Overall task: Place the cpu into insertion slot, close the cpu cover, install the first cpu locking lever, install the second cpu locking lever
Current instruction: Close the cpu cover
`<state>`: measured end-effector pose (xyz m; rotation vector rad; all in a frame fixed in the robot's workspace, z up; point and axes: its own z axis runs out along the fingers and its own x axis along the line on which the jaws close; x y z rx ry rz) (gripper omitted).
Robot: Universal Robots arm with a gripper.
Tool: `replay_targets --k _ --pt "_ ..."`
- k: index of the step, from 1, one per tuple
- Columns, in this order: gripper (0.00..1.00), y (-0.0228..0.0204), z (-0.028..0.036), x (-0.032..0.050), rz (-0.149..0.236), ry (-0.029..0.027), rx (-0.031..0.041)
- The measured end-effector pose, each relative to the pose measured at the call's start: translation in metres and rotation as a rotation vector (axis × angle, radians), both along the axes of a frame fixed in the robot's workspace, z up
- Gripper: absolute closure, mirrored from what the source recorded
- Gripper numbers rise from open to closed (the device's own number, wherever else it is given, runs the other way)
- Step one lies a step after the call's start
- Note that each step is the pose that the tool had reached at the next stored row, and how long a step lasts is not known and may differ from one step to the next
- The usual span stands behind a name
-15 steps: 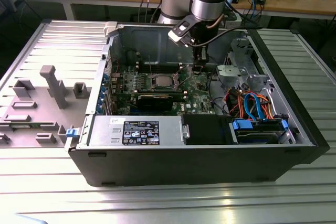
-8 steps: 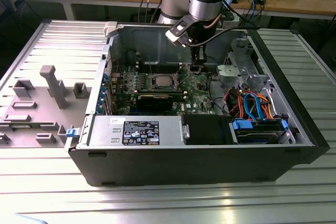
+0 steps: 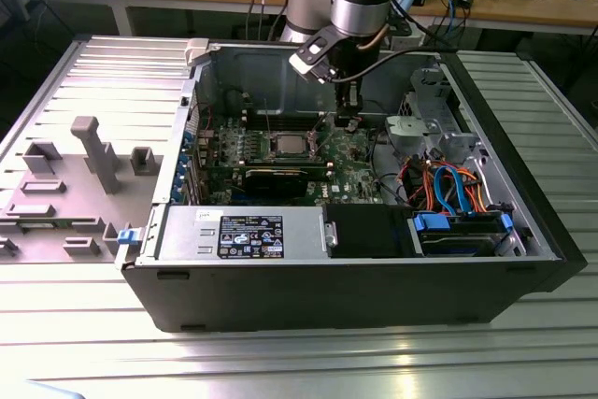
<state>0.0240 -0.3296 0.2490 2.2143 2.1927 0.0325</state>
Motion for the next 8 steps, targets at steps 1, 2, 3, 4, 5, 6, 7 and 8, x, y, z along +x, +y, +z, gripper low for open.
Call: replay_targets --k 1,2,3,4,5,6,7,8 --pt "0.89 0.0 0.0 -0.0002 0.0 0.0 0.0" --pt "0.89 0.0001 0.0 -0.0004 0.0 0.0 0.0" --pt "0.89 0.0001 0.0 -0.0006 0.0 0.0 -0.0002" --pt "0.89 0.0001 0.0 -0.0006 0.0 0.0 -0.0003" --pt "0.89 0.0001 0.0 -0.0006 0.0 0.0 -0.0004" --pt "0.89 0.0001 0.0 -0.0006 0.0 0.0 -0.0004" --pt "0.89 0.0001 0.0 -0.0006 0.0 0.0 -0.0005" --pt "0.89 0.0001 0.0 -0.0007 0.0 0.0 -0.0005"
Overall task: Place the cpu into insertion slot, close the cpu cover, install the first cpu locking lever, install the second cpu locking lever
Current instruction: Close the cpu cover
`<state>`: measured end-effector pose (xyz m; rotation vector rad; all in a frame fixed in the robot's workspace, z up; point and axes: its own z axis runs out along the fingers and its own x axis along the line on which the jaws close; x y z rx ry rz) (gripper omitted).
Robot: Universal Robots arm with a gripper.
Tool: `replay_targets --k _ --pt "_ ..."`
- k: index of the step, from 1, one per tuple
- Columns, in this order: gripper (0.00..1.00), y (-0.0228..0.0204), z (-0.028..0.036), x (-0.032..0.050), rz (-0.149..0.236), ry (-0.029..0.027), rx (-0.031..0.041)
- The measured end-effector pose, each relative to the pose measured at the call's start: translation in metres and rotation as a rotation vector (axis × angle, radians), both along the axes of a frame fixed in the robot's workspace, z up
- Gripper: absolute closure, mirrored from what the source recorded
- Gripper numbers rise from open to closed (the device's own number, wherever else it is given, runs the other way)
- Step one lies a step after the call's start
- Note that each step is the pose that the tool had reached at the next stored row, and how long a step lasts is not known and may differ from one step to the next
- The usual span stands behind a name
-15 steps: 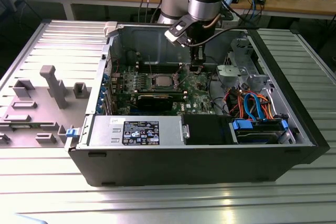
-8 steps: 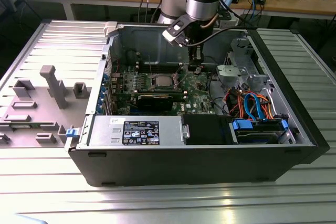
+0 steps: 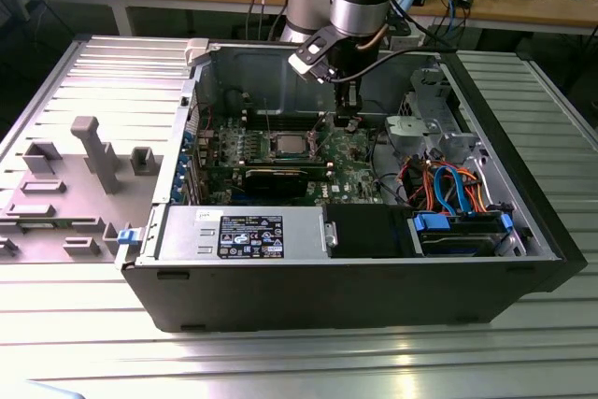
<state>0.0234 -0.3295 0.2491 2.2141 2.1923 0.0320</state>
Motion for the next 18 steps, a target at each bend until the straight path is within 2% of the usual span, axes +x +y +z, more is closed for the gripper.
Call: replay_targets --k 18 --pt "0.89 0.0 -0.0001 -0.0043 0.0 0.0 0.0"
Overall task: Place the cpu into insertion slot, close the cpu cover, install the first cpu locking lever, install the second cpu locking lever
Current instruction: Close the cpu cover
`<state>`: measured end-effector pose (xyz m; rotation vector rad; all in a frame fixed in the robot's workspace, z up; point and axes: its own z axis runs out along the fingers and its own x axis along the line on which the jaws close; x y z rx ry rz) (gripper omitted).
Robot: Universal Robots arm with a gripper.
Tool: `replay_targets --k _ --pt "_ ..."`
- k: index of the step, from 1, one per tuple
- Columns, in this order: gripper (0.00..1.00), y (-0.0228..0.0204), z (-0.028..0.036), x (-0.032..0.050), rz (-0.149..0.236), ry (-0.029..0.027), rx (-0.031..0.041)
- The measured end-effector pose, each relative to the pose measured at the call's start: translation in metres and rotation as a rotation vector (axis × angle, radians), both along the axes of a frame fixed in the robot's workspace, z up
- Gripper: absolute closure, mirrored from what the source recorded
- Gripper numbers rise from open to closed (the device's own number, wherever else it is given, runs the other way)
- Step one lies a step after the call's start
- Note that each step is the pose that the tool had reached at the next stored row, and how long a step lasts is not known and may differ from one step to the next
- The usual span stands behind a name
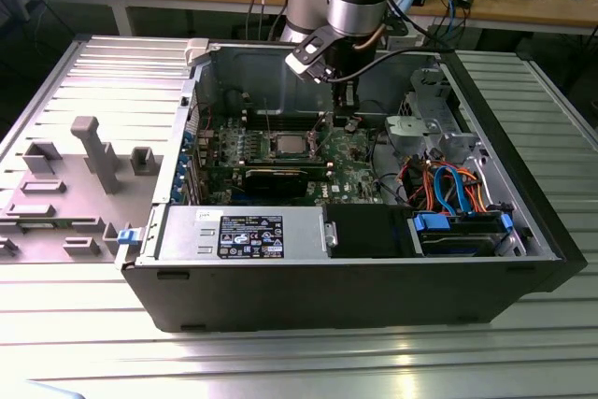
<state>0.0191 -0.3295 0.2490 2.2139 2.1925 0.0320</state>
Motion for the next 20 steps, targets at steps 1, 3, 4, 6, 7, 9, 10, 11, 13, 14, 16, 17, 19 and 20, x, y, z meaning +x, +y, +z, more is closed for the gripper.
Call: replay_targets --k 1,3,4,6,7,9,10,11,13,14,16,17,19,20 --pt "0.89 0.0 0.0 -0.0001 0.0 0.0 -0.0001" --pt "0.89 0.0 0.0 -0.0005 0.0 0.0 -0.0001" --pt "0.89 0.0 0.0 -0.0007 0.0 0.0 0.0" --pt "0.89 0.0 0.0 -0.001 0.0 0.0 -0.0001" --pt "0.89 0.0 0.0 -0.0012 0.0 0.0 -0.0001" --pt "0.89 0.0 0.0 -0.0016 0.0 0.0 -0.0001" --pt "0.89 0.0 0.0 -0.0018 0.0 0.0 -0.0001" --pt "0.89 0.0 0.0 -0.002 0.0 0.0 0.0" --pt "0.89 0.0 -0.0001 -0.003 0.0 0.0 0.0" --pt "0.89 0.0 0.0 -0.0033 0.0 0.0 -0.0001" --pt "0.89 0.0 -0.0001 -0.0042 0.0 0.0 -0.0001" --pt "0.89 0.0 -0.0001 -0.0045 0.0 0.0 0.0" --pt "0.89 0.0 -0.0001 -0.0052 0.0 0.0 0.0" --pt "0.89 0.0 -0.0001 -0.0056 0.0 0.0001 0.0"
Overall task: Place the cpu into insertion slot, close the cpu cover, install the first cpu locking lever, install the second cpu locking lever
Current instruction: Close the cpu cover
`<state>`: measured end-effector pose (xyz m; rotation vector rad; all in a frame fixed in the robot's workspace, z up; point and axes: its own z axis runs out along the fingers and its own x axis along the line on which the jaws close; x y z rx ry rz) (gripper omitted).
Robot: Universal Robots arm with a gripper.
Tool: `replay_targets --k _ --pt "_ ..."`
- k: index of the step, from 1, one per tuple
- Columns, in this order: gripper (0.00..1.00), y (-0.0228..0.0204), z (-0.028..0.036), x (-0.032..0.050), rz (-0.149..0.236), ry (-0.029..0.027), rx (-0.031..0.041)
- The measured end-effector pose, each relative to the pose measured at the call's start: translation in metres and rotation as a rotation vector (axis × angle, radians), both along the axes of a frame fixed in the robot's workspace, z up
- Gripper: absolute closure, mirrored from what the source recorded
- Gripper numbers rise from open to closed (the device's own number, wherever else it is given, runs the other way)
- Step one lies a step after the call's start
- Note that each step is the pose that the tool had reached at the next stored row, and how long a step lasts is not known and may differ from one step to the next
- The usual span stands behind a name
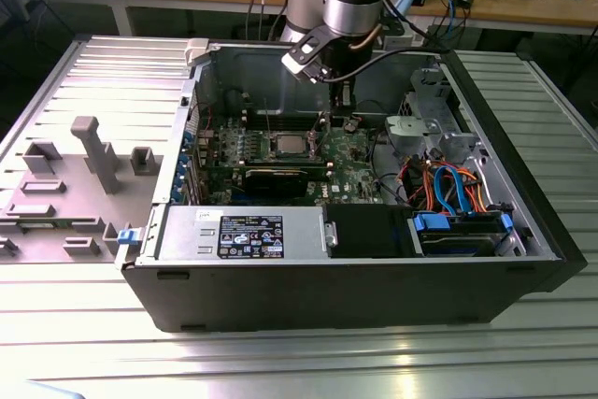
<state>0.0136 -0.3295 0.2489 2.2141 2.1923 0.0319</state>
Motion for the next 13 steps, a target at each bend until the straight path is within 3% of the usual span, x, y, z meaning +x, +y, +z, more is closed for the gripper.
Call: replay_targets --k 13 --pt "0.89 0.0 -0.0003 -0.0067 0.0 0.0007 -0.0001"
